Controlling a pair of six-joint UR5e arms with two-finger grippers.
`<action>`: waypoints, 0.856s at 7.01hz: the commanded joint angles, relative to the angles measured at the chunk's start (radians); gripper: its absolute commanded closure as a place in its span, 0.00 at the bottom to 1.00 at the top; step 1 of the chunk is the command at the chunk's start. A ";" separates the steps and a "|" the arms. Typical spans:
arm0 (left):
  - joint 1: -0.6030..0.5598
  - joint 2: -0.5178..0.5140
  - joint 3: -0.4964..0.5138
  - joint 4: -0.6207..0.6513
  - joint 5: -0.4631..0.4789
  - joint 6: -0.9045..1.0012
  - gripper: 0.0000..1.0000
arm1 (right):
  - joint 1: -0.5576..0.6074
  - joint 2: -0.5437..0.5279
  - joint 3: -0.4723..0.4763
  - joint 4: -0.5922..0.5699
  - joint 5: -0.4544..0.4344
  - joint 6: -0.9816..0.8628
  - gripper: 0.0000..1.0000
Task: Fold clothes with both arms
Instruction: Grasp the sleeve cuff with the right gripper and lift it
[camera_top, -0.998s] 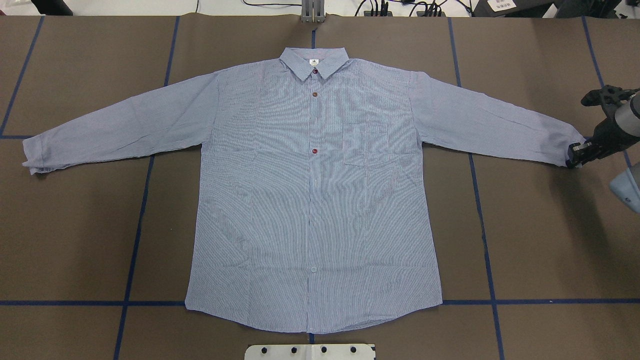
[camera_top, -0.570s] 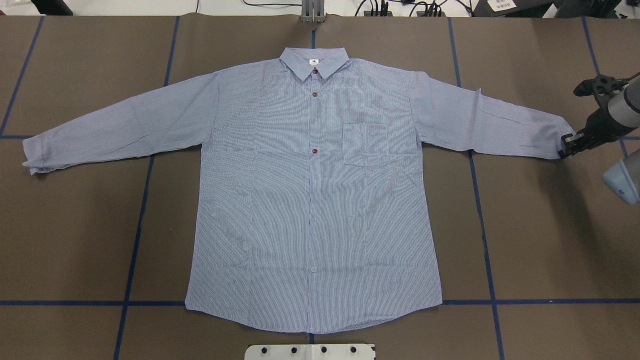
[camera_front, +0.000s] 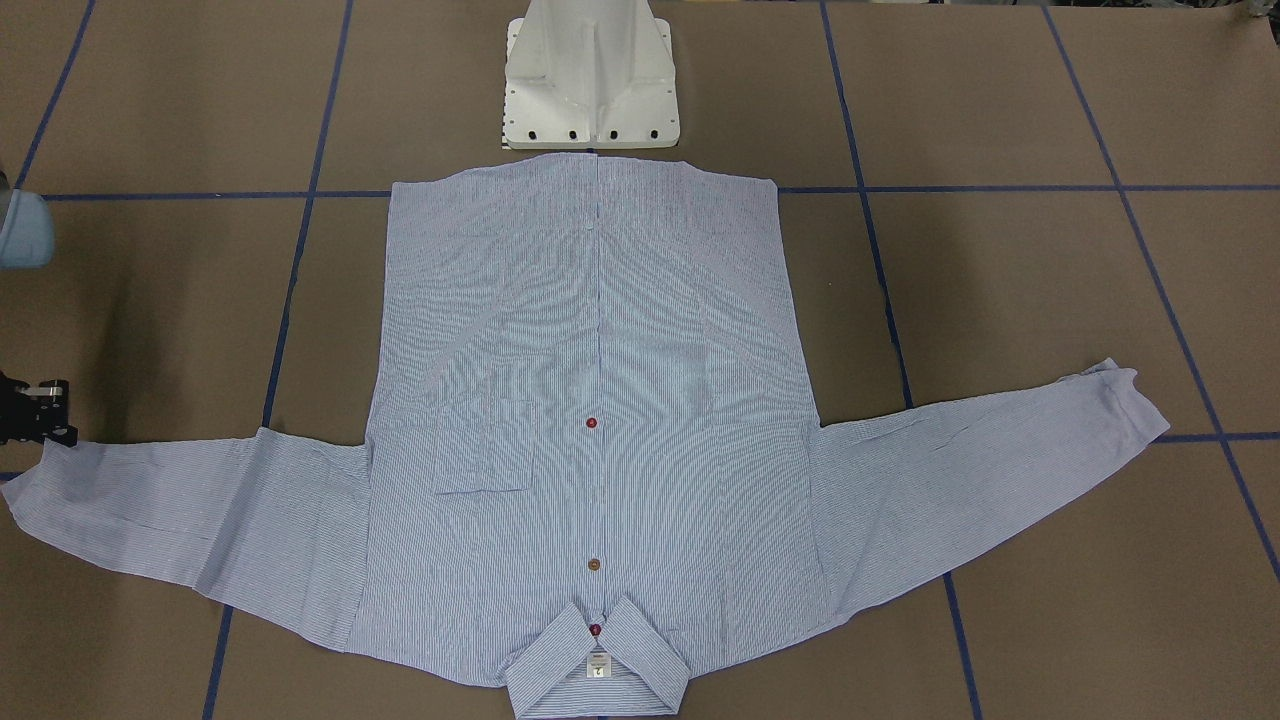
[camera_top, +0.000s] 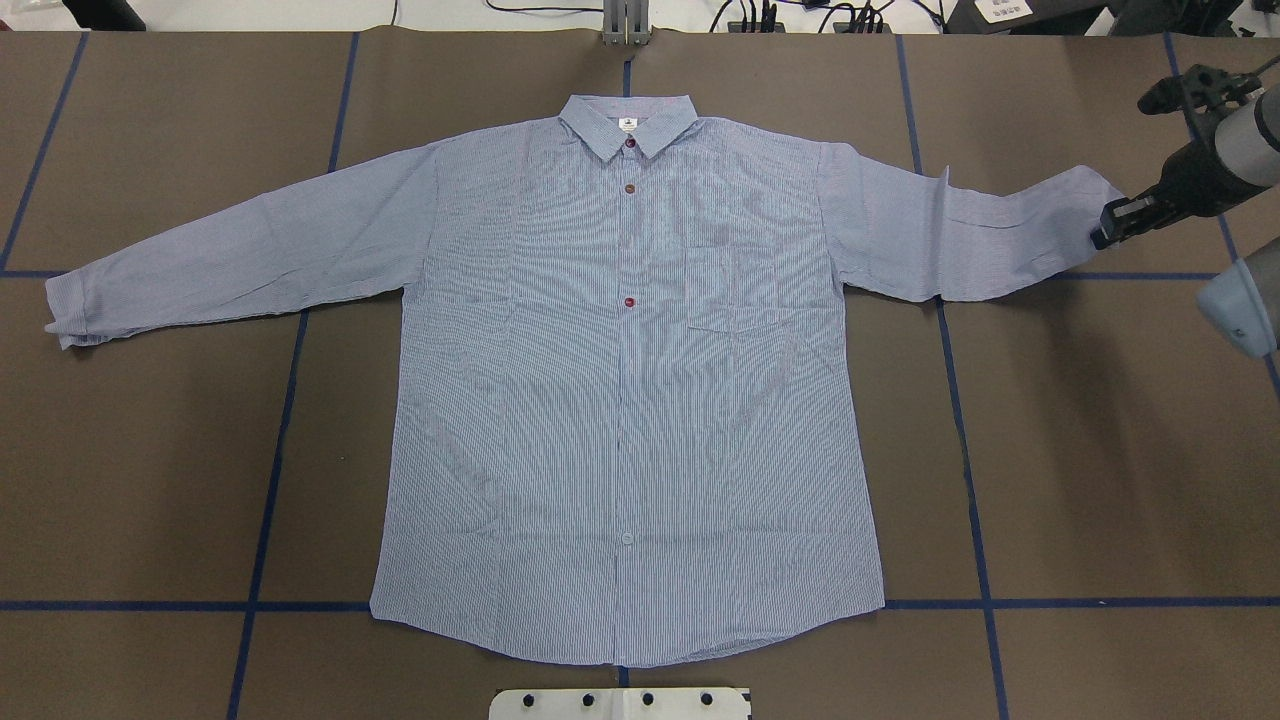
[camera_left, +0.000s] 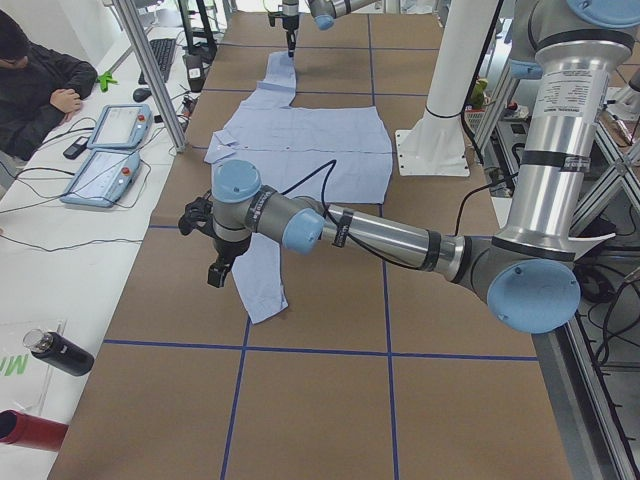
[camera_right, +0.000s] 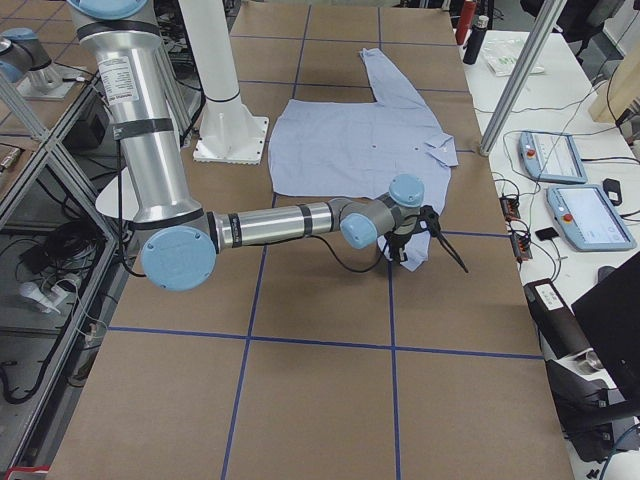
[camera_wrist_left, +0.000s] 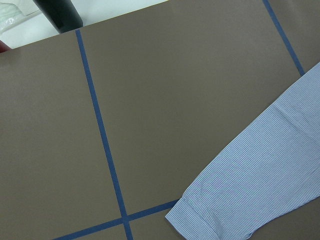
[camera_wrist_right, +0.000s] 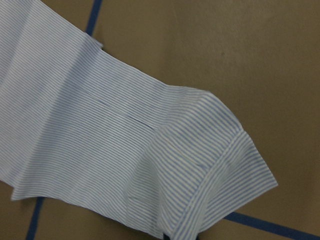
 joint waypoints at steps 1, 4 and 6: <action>0.000 -0.001 0.004 0.000 0.001 0.000 0.01 | 0.021 0.063 0.145 -0.132 0.001 0.005 1.00; 0.000 -0.001 0.011 0.000 0.001 0.000 0.01 | -0.023 0.206 0.217 -0.188 -0.007 0.187 1.00; 0.000 0.001 0.009 0.000 0.001 0.000 0.01 | -0.135 0.307 0.185 -0.186 -0.047 0.292 1.00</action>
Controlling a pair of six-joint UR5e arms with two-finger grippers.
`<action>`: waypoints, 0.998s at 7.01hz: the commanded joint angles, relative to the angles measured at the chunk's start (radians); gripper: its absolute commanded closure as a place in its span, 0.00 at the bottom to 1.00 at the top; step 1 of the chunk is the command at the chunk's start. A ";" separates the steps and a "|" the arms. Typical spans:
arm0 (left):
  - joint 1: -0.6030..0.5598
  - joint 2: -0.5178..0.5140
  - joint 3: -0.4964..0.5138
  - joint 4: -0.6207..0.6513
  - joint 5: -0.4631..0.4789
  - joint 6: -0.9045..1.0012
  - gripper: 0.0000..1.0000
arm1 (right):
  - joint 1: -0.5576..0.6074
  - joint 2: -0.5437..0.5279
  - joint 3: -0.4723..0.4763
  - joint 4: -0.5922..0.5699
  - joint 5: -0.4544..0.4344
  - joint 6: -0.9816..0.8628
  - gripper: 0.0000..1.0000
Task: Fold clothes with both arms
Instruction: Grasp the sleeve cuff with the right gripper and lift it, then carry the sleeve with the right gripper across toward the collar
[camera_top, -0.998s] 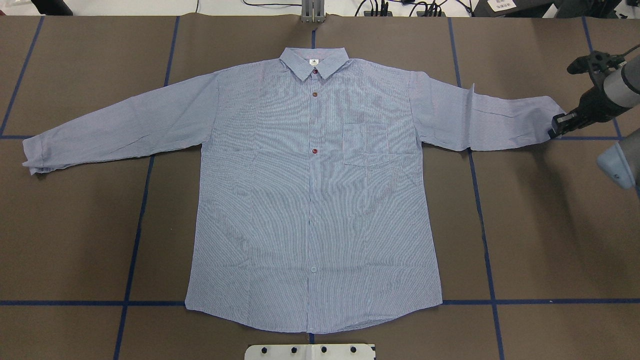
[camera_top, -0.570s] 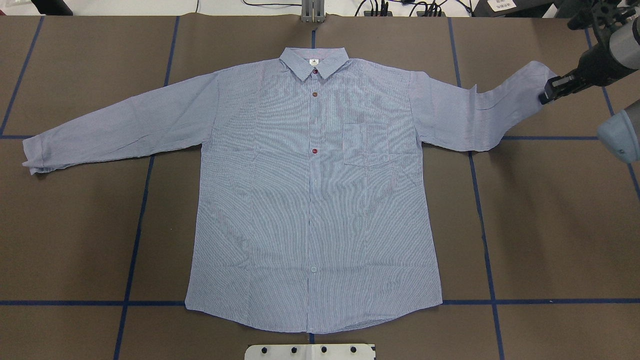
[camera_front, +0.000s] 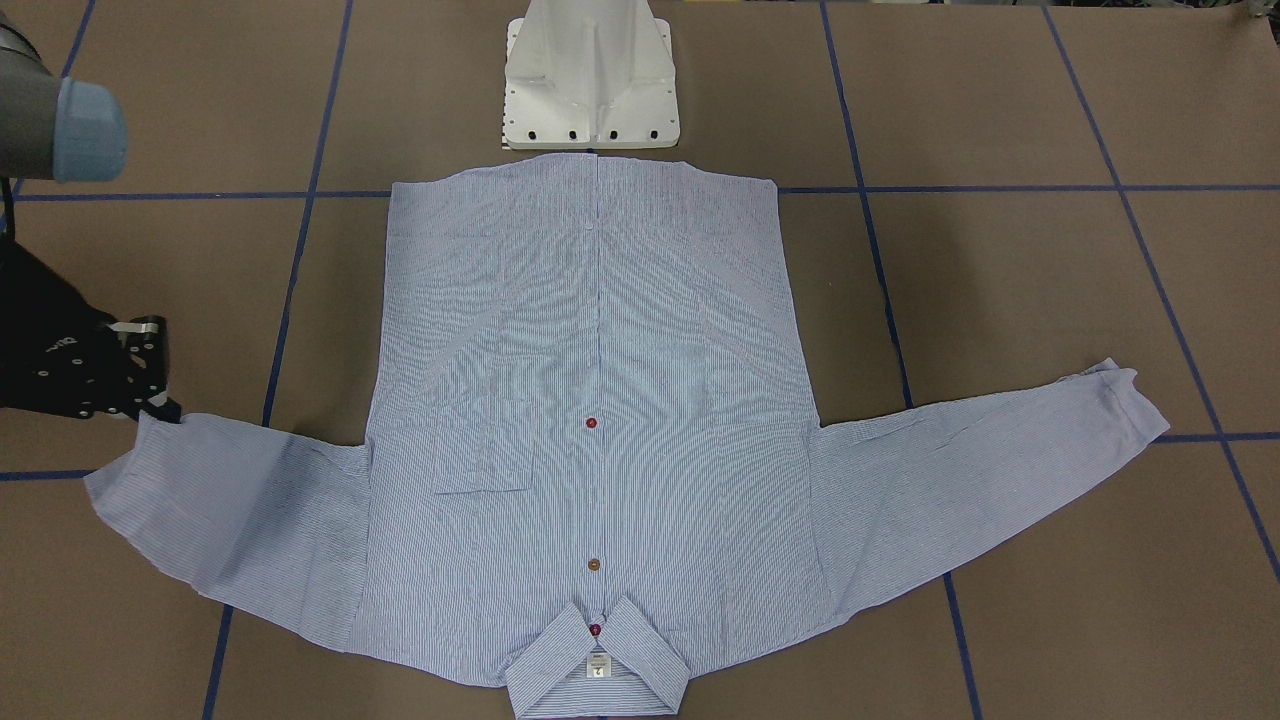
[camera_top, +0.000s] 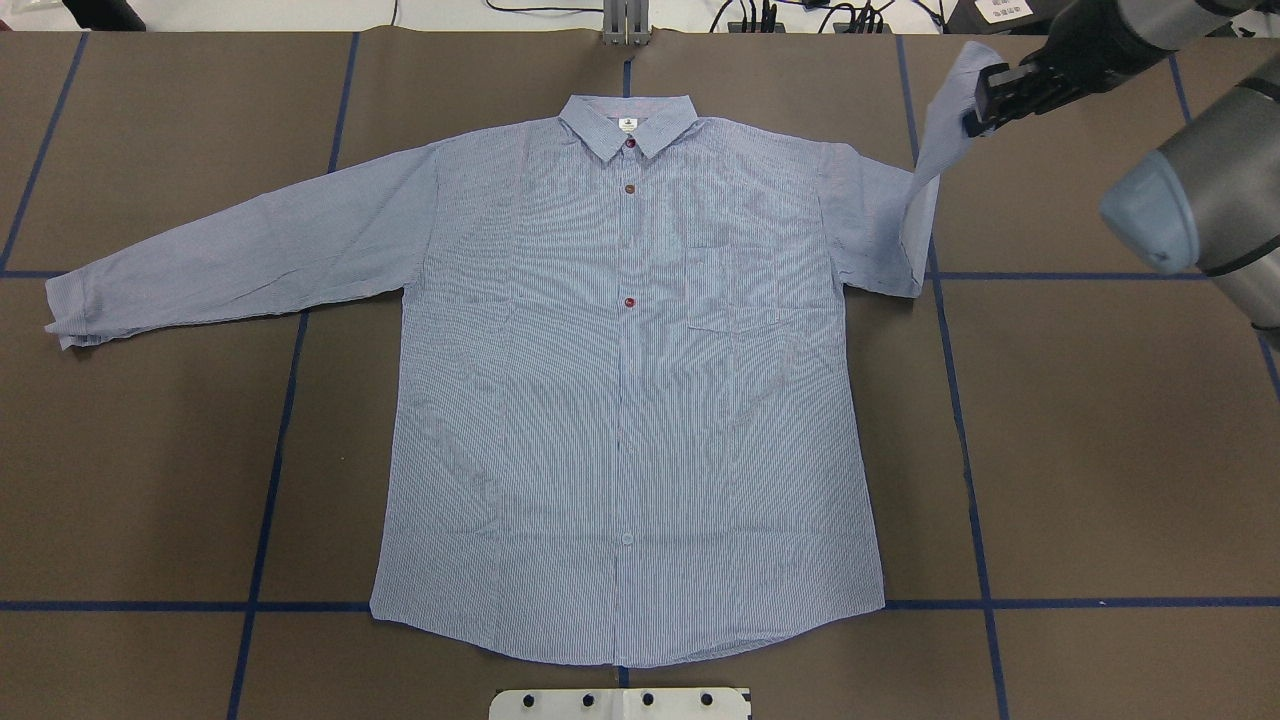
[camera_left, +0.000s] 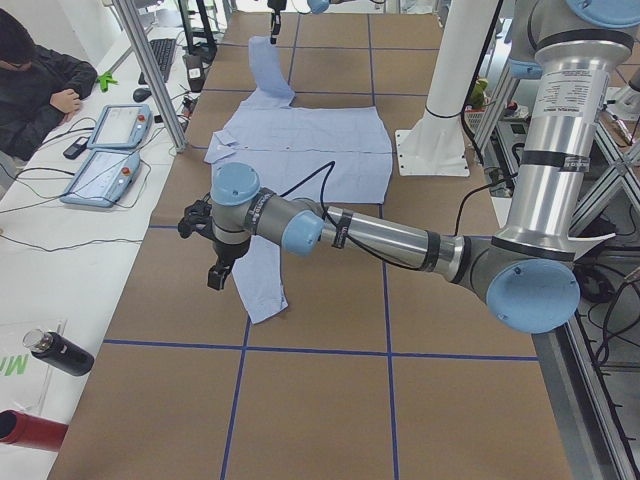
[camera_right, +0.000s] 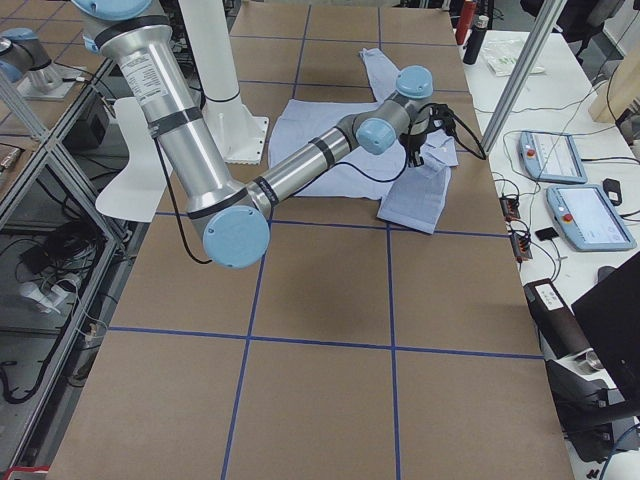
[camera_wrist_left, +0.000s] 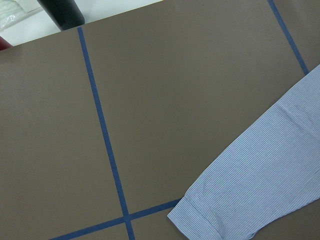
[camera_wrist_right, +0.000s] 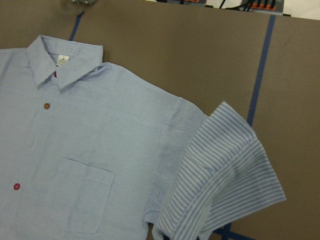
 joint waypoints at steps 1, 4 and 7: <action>0.000 0.001 0.001 0.000 0.000 0.000 0.01 | -0.101 0.123 -0.064 0.002 -0.061 0.059 1.00; 0.000 0.002 0.001 0.001 0.000 0.000 0.01 | -0.143 0.273 -0.178 0.004 -0.106 0.061 1.00; 0.000 0.002 0.013 -0.002 0.000 0.000 0.01 | -0.164 0.394 -0.263 0.004 -0.159 0.065 1.00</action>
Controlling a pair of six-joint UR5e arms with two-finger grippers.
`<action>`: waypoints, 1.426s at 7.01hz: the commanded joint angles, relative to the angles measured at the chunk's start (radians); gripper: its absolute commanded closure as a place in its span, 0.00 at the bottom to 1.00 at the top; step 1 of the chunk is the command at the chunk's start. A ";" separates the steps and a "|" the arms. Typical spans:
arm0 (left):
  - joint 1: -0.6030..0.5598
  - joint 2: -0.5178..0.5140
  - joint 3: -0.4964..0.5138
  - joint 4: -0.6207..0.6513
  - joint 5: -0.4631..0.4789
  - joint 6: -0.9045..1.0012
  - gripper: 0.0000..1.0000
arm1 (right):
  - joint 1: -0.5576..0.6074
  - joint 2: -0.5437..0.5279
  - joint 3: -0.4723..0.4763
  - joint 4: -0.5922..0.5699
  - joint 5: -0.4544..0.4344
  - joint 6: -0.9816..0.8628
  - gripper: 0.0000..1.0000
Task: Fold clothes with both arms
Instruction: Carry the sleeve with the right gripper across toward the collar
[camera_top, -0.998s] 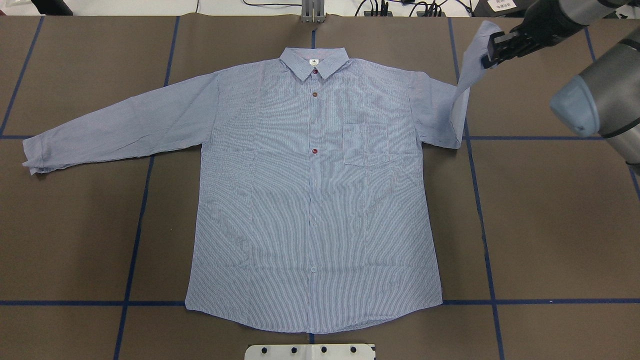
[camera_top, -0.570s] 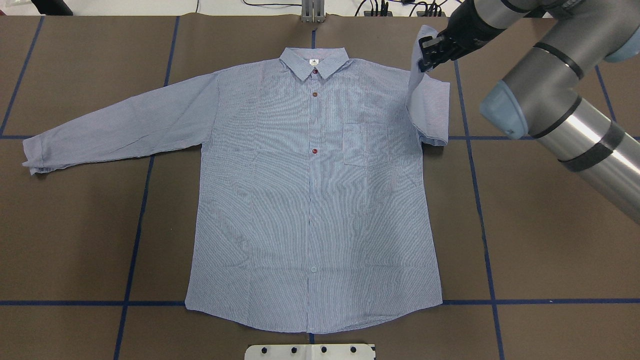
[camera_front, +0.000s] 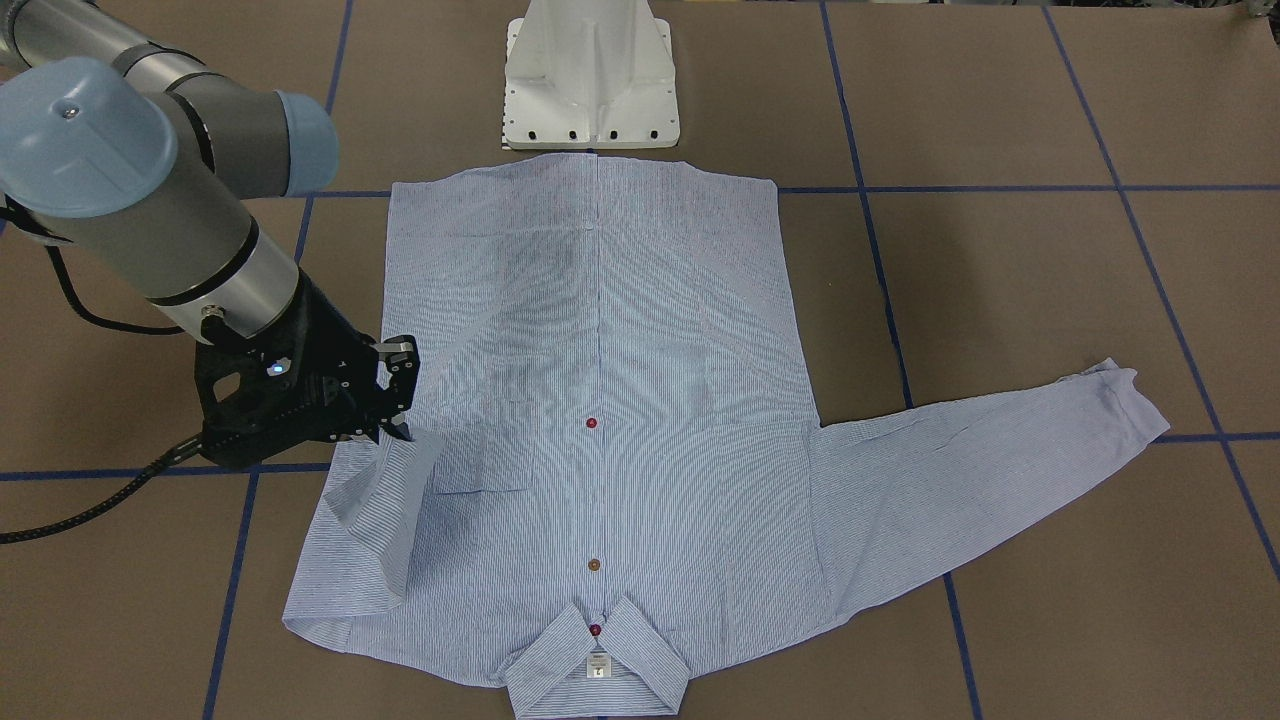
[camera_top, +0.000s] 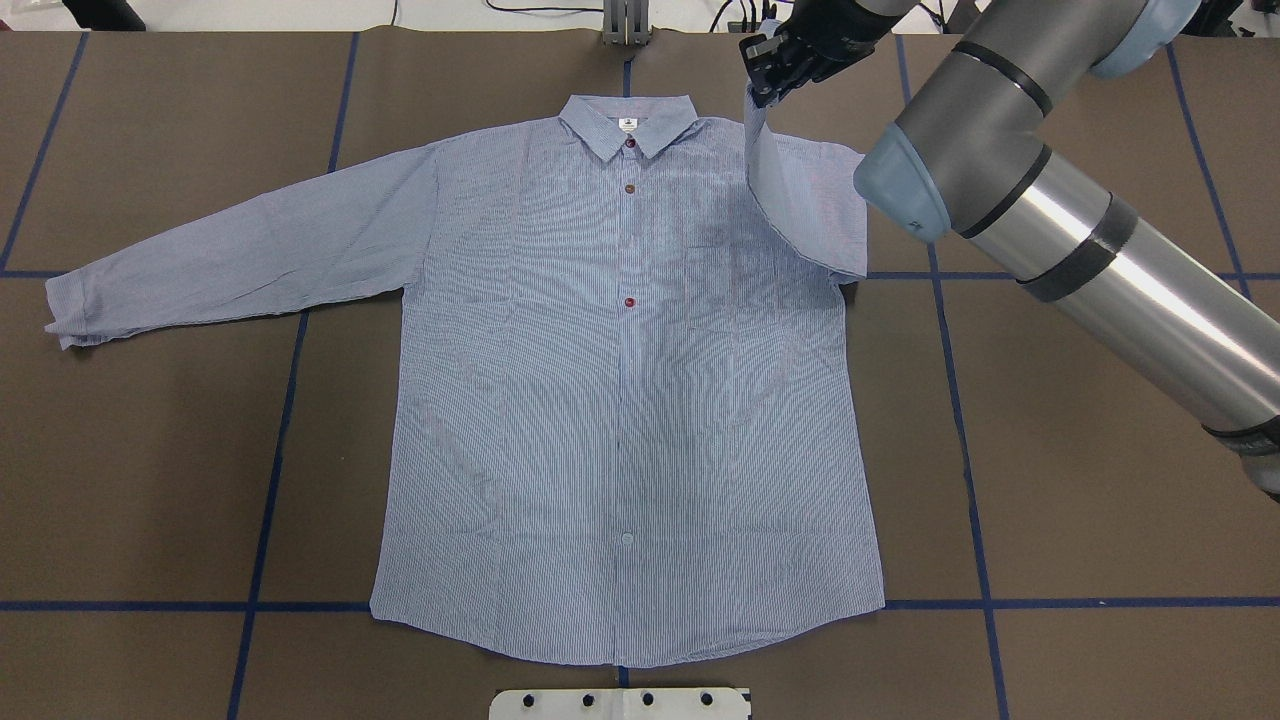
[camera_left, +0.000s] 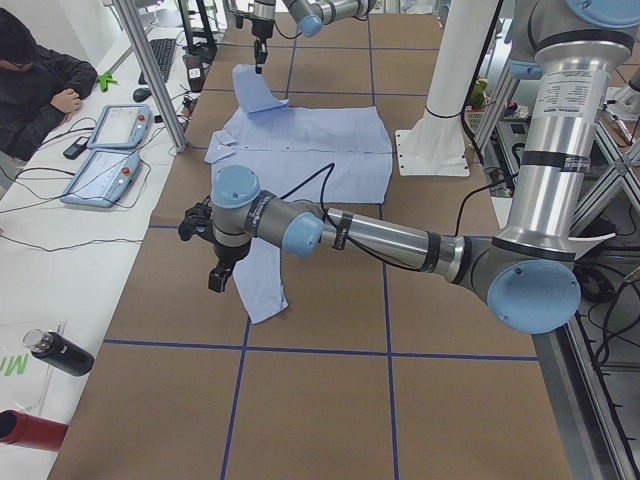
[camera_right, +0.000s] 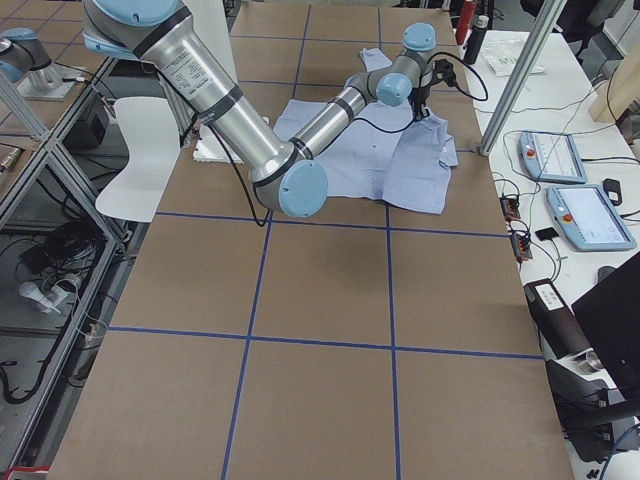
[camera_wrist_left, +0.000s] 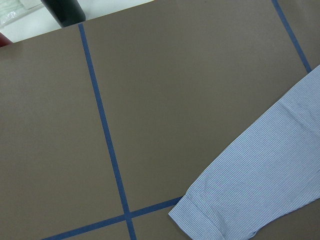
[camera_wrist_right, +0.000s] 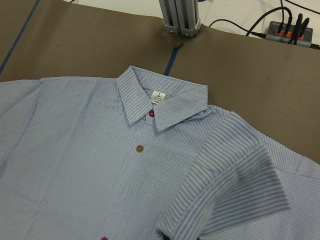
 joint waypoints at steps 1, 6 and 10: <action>0.000 0.003 0.005 -0.001 0.000 0.000 0.01 | -0.020 0.098 -0.089 0.003 -0.035 0.002 1.00; 0.000 0.006 0.026 -0.004 -0.002 0.005 0.01 | -0.145 0.095 -0.150 0.178 -0.170 0.124 1.00; 0.000 0.008 0.026 -0.004 -0.002 0.003 0.01 | -0.194 0.087 -0.148 0.245 -0.170 0.163 1.00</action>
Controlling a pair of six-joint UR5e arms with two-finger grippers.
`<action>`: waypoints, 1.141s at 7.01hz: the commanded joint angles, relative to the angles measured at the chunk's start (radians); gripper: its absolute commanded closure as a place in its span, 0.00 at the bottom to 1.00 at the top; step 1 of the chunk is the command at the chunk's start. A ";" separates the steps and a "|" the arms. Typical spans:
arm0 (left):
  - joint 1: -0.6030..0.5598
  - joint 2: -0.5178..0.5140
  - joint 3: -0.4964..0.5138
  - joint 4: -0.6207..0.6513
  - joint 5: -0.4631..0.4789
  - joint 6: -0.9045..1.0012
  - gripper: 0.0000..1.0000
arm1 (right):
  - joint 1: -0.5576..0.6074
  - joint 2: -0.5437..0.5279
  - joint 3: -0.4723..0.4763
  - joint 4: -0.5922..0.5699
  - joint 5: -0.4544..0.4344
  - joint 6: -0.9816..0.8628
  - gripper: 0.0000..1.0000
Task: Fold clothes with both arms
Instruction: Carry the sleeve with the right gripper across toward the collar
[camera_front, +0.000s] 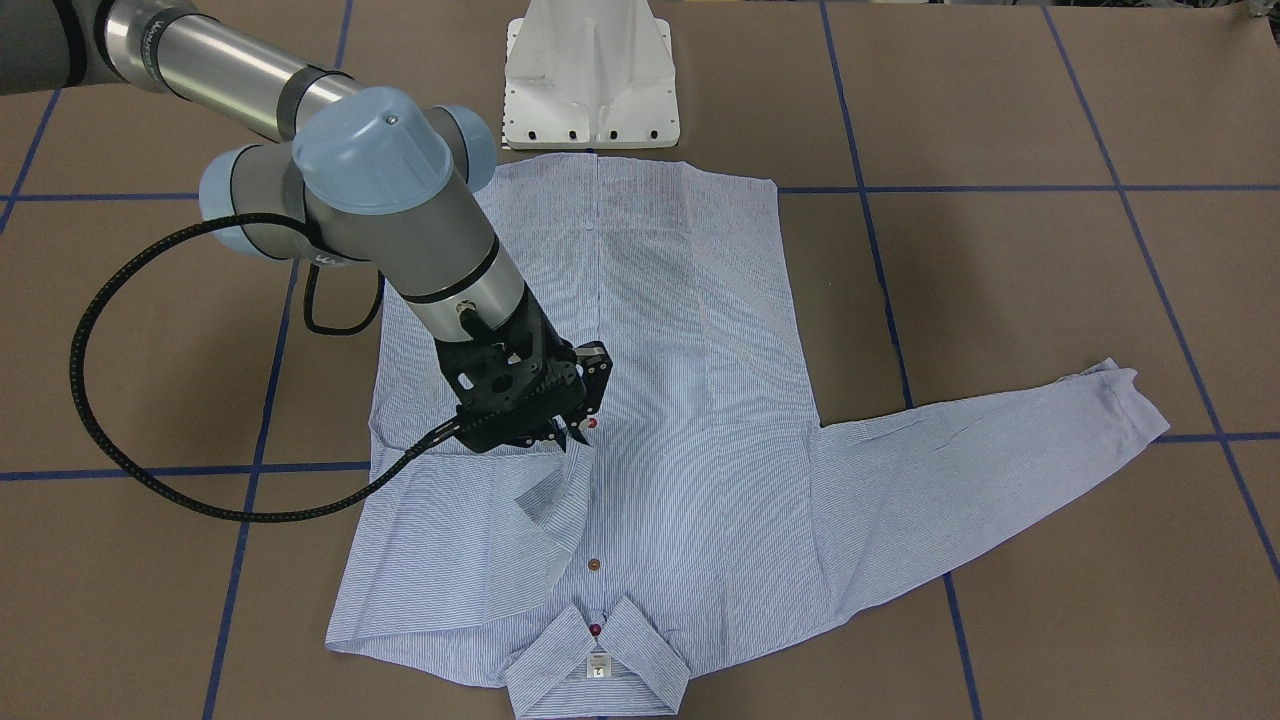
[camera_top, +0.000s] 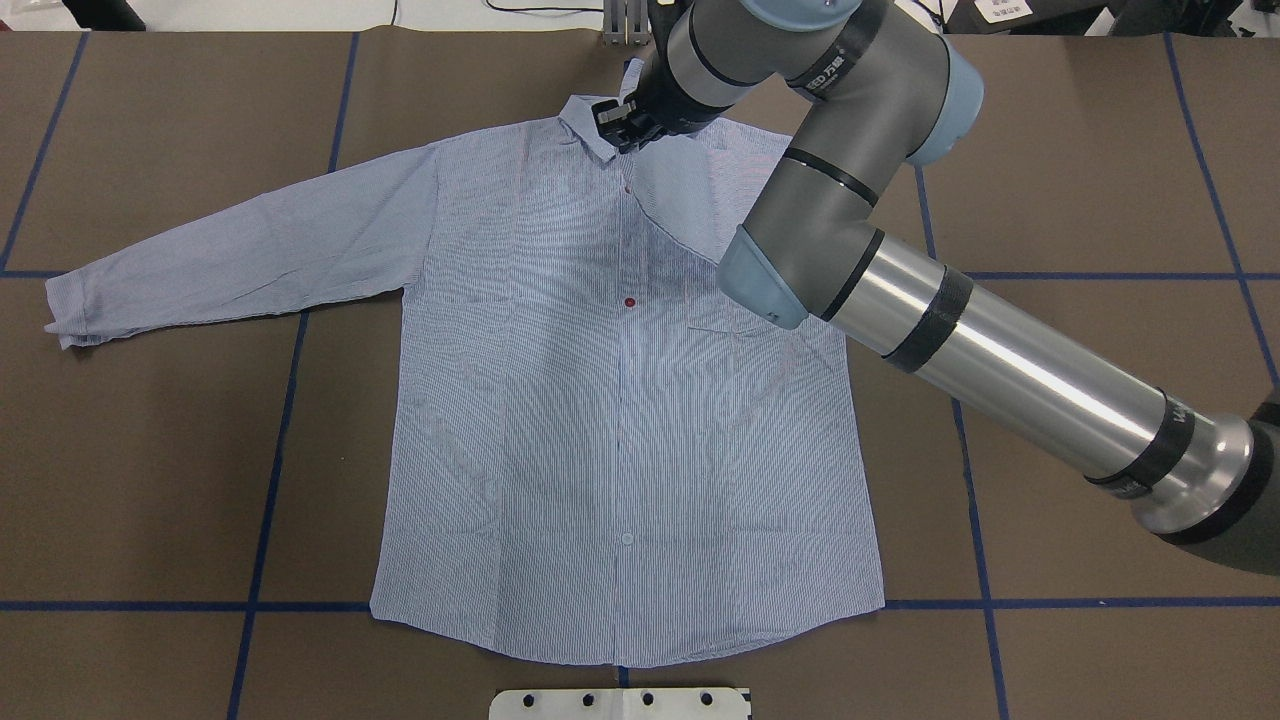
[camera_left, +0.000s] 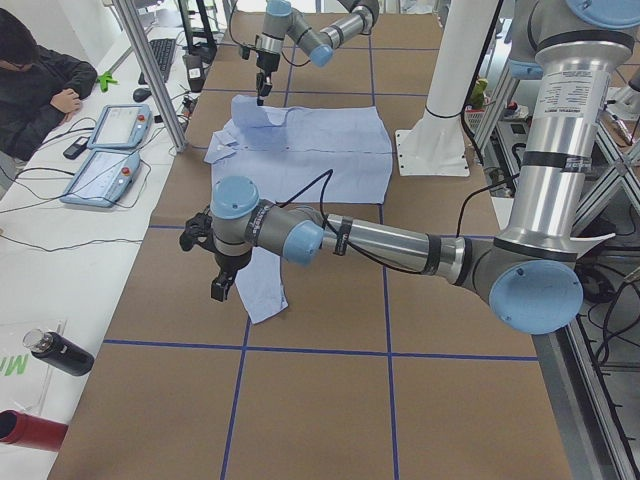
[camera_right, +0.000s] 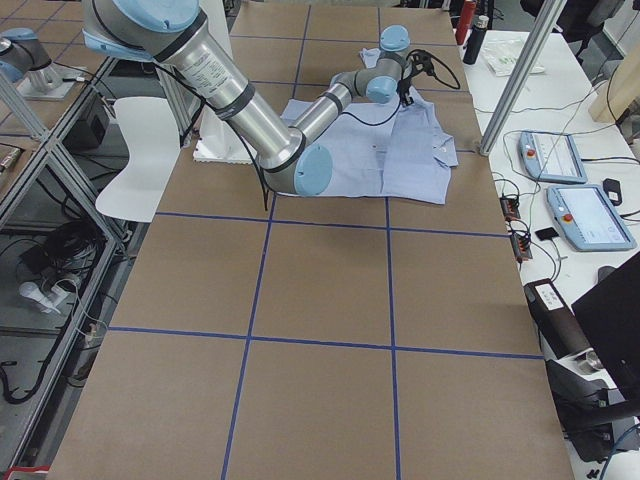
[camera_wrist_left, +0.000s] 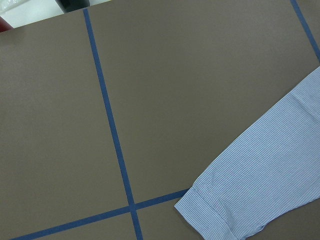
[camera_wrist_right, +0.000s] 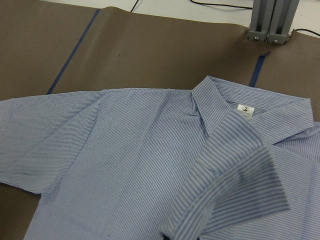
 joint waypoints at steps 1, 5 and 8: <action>0.000 0.000 -0.001 0.000 0.000 -0.001 0.01 | -0.023 0.008 -0.058 0.031 -0.004 0.008 1.00; 0.000 0.000 0.001 0.000 0.000 -0.001 0.01 | -0.100 0.180 -0.343 0.066 -0.062 0.008 1.00; 0.000 -0.008 0.025 -0.005 0.004 0.004 0.01 | -0.221 0.220 -0.375 0.057 -0.282 0.008 0.01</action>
